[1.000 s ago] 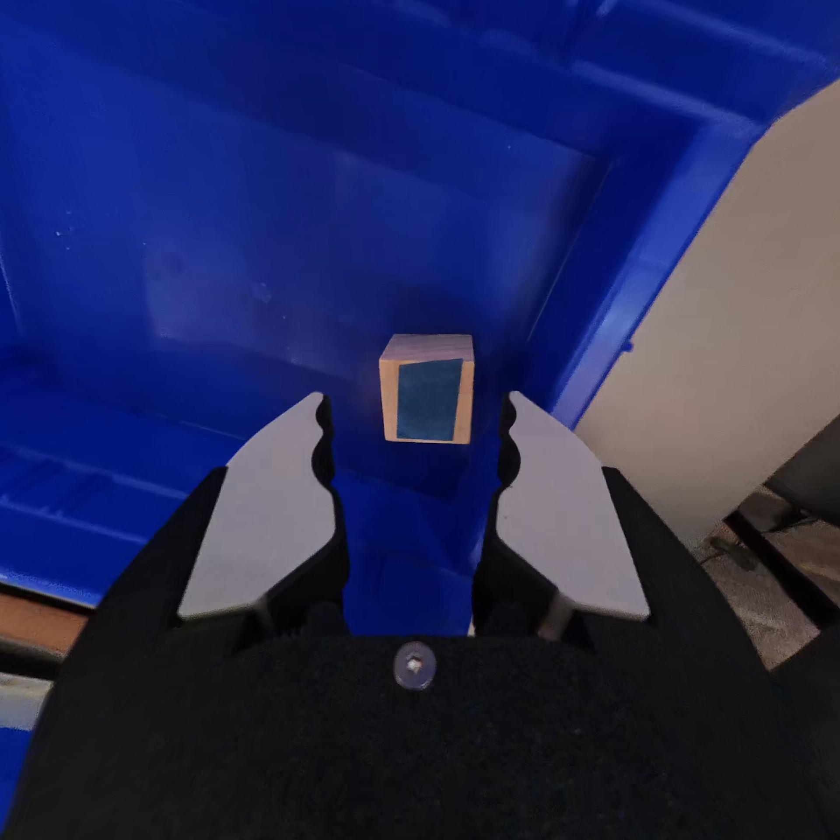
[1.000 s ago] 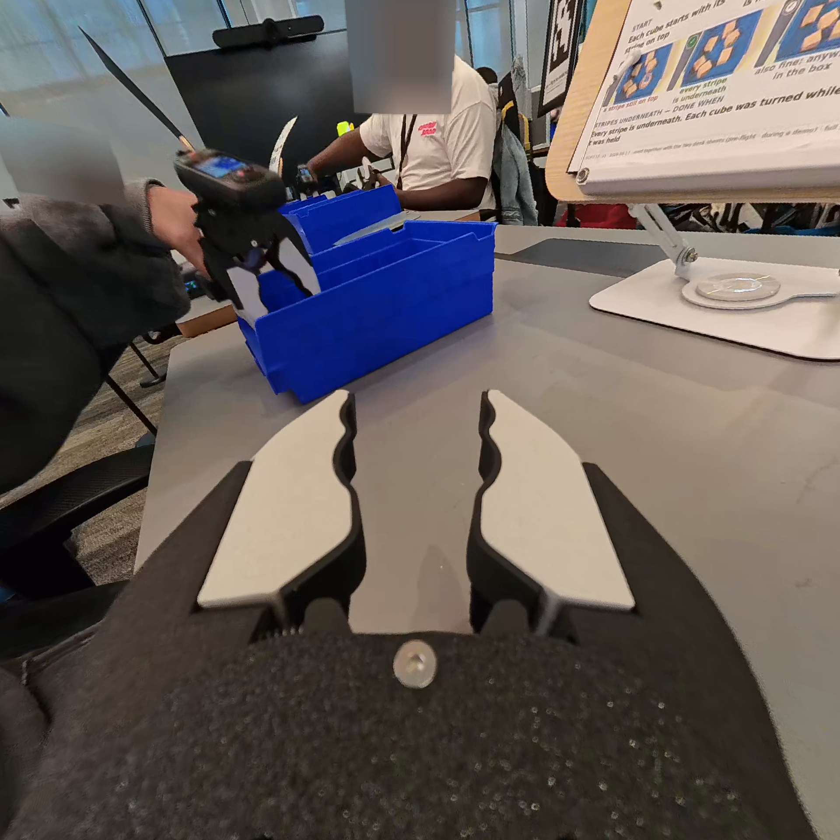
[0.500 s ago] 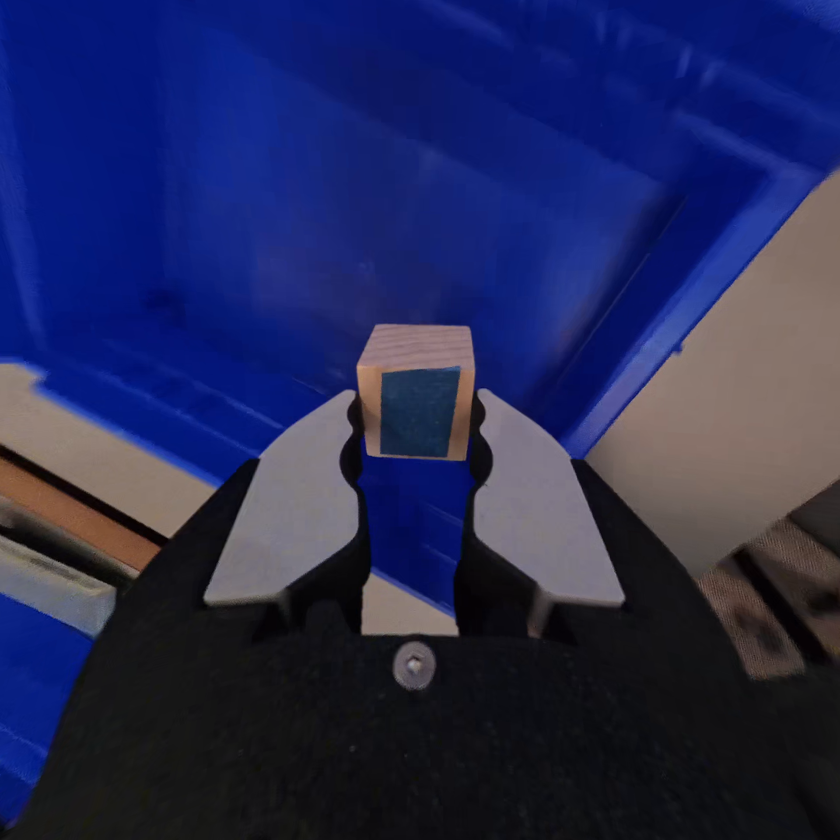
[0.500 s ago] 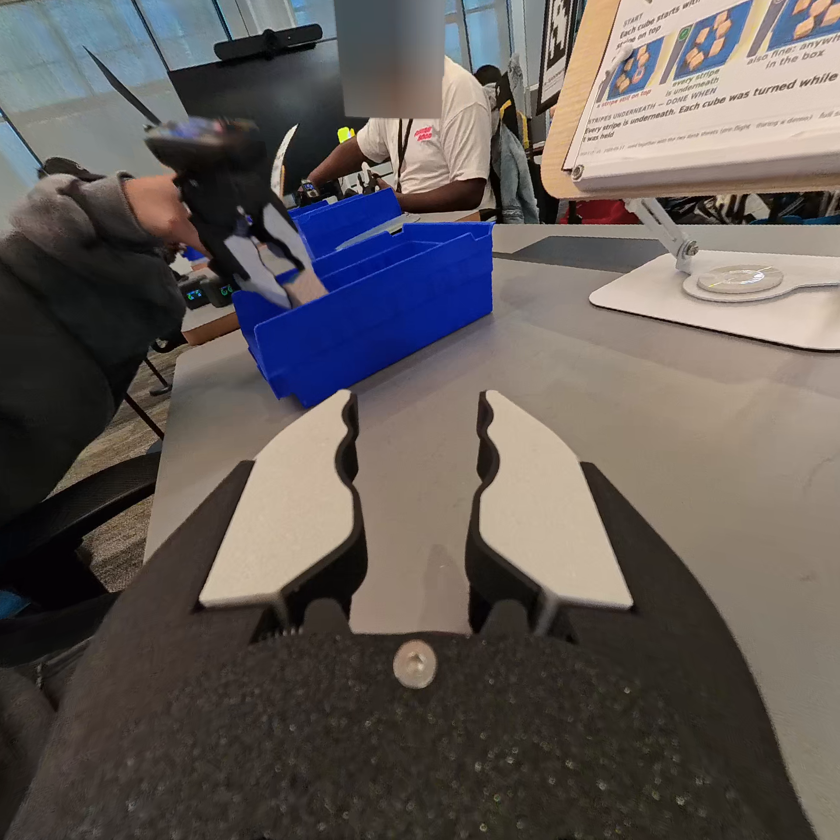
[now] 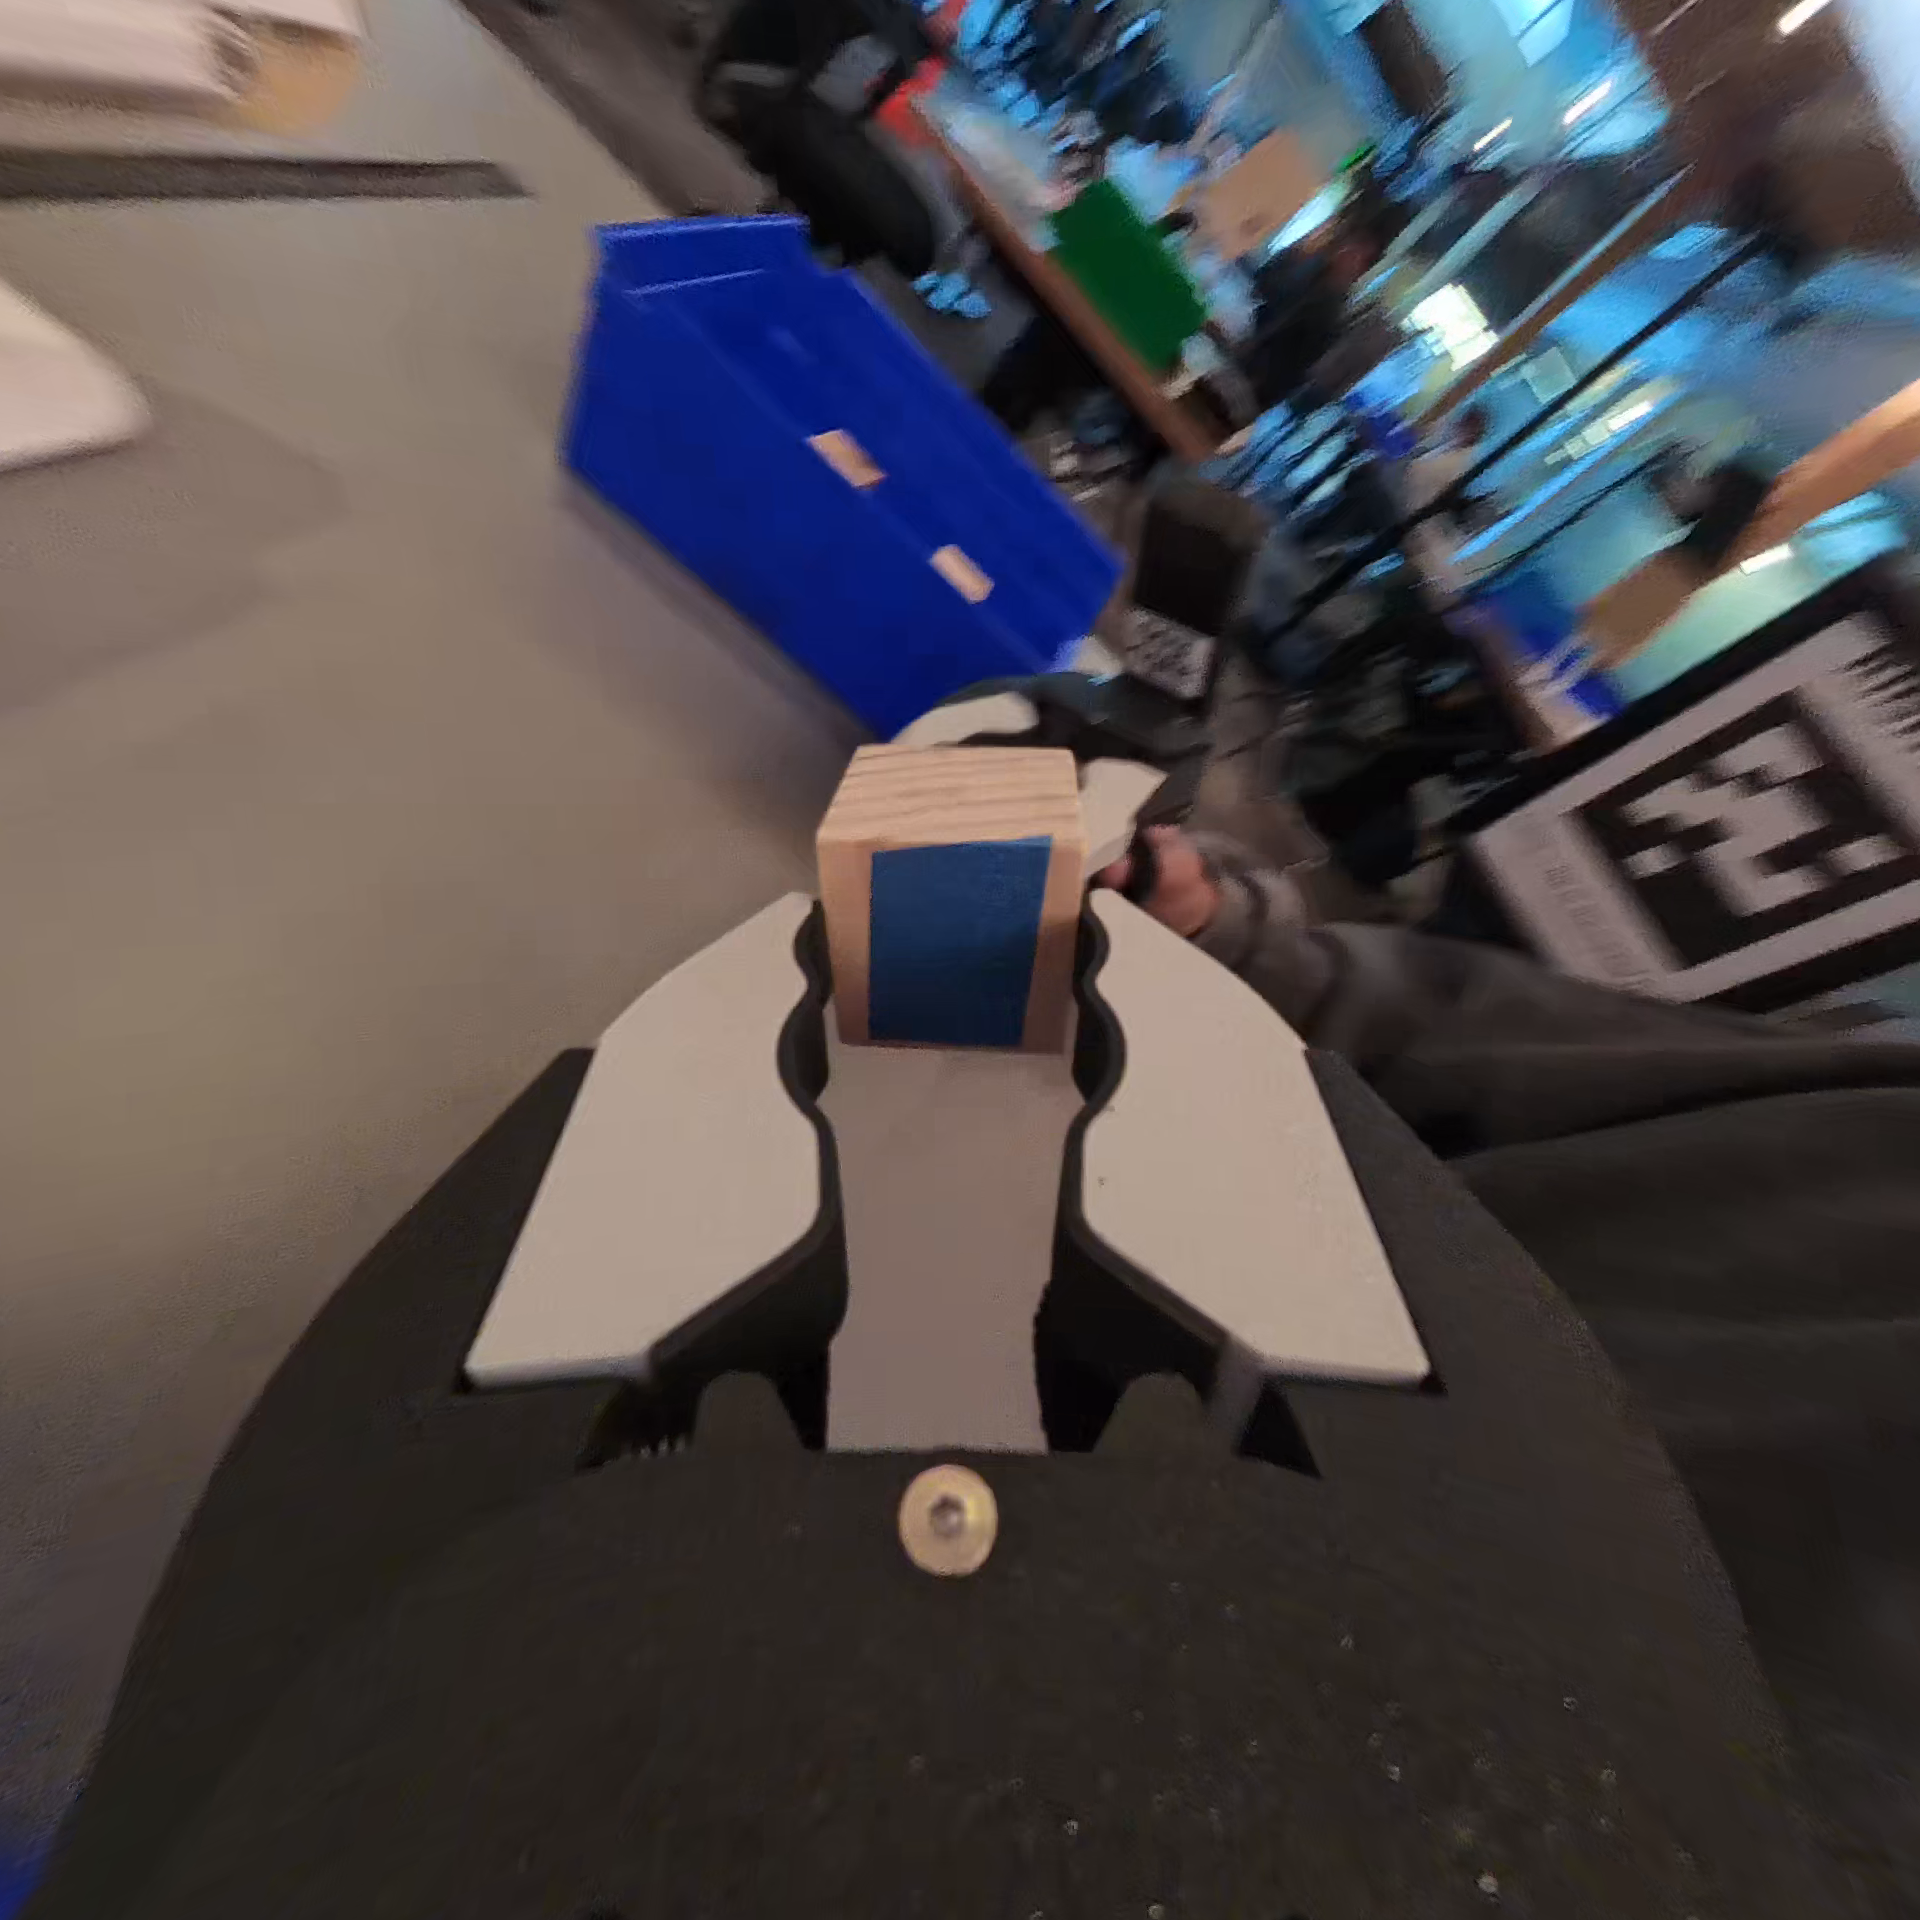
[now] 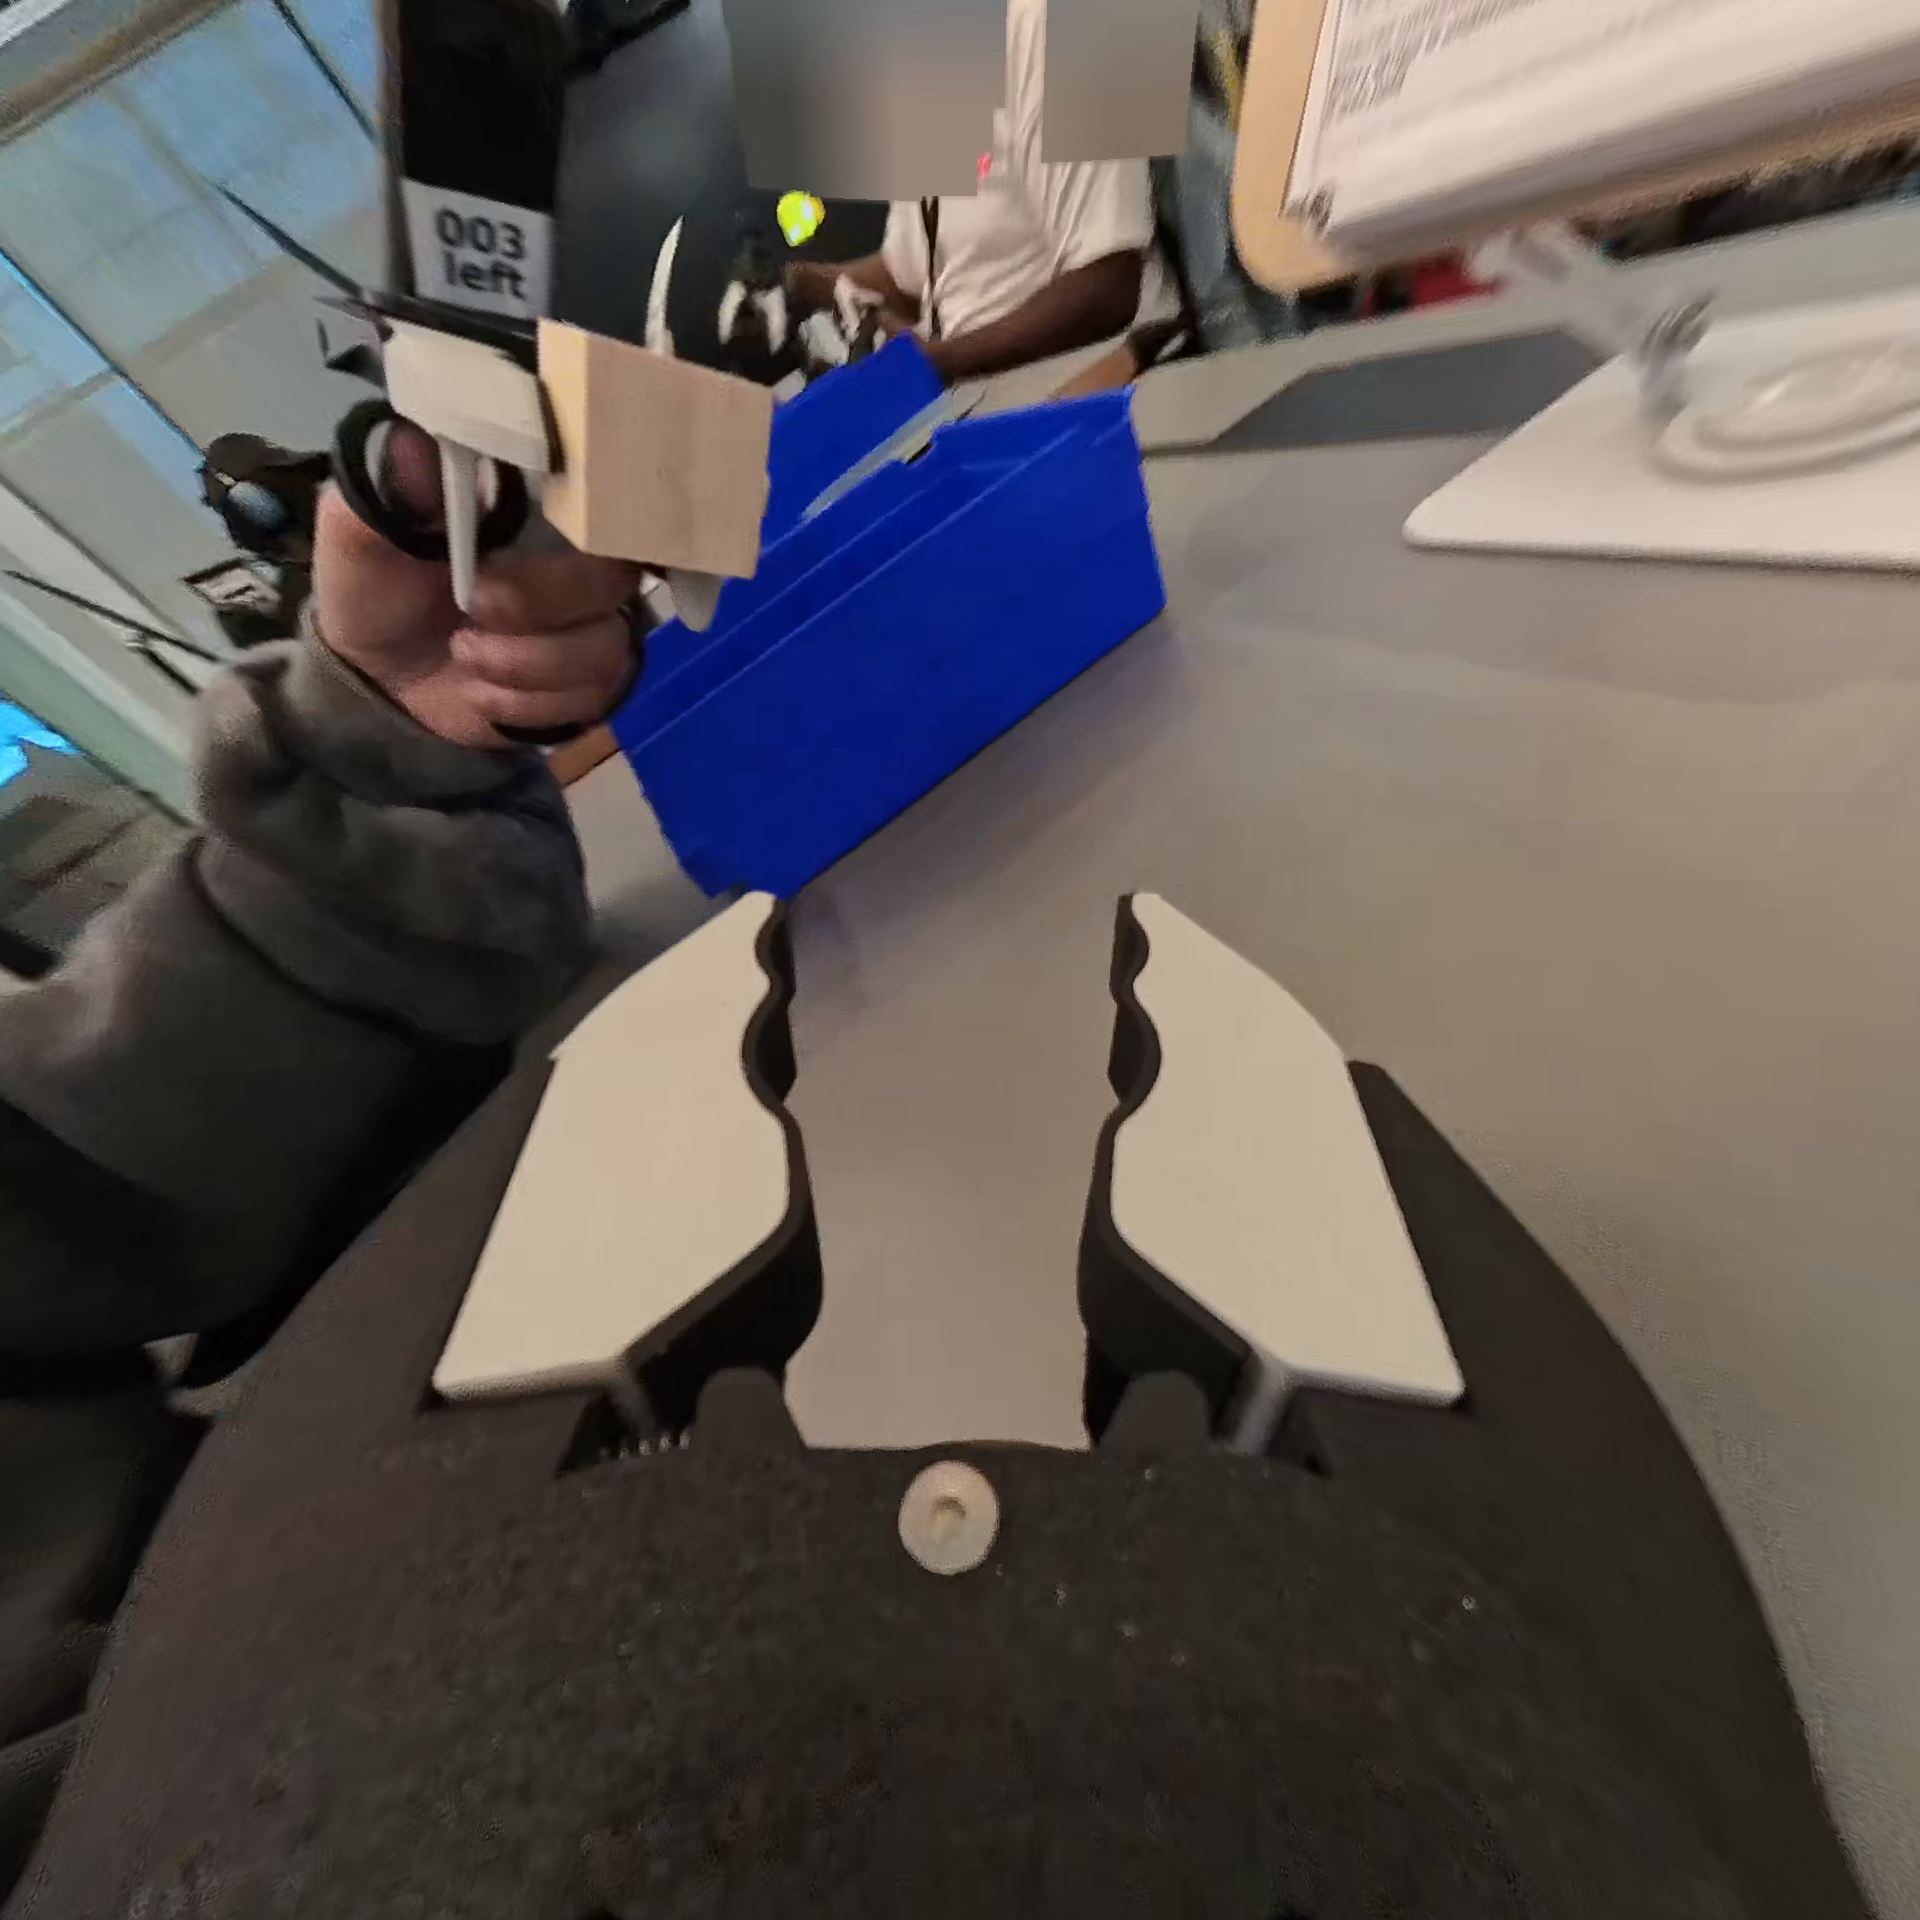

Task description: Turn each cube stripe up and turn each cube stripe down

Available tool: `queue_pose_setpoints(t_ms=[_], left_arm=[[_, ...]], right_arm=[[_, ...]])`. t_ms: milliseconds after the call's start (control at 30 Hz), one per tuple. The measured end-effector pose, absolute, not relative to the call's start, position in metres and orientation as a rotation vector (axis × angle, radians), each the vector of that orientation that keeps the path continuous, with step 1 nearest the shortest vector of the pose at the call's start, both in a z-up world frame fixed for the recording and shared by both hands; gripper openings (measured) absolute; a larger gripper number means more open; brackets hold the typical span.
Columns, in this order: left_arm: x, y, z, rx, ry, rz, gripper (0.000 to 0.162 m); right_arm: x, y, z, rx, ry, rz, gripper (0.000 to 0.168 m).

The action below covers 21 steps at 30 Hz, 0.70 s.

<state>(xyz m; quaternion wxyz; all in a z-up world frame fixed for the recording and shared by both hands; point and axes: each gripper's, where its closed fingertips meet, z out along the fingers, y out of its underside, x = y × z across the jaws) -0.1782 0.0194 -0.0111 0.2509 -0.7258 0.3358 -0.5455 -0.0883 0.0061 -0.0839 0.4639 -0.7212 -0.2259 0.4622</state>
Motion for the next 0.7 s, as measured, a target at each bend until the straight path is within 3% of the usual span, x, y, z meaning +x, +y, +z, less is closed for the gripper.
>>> queue_pose_setpoints(t_ms=[200,333,700], left_arm=[[-0.124,0.0,-0.025,-1.842,0.685,-1.979,0.043],[-0.112,0.0,-0.058,-1.946,0.653,-1.964,0.043],[-0.1,-0.018,-0.068,-1.982,0.722,-1.96,0.043]], right_arm=[[-0.096,-0.01,-0.068,-1.794,-0.378,1.633,0.071],[-0.096,-0.012,-0.062,-1.8,-0.328,1.717,0.073],[-0.104,-0.011,-0.058,-1.795,-0.251,1.754,0.072]])
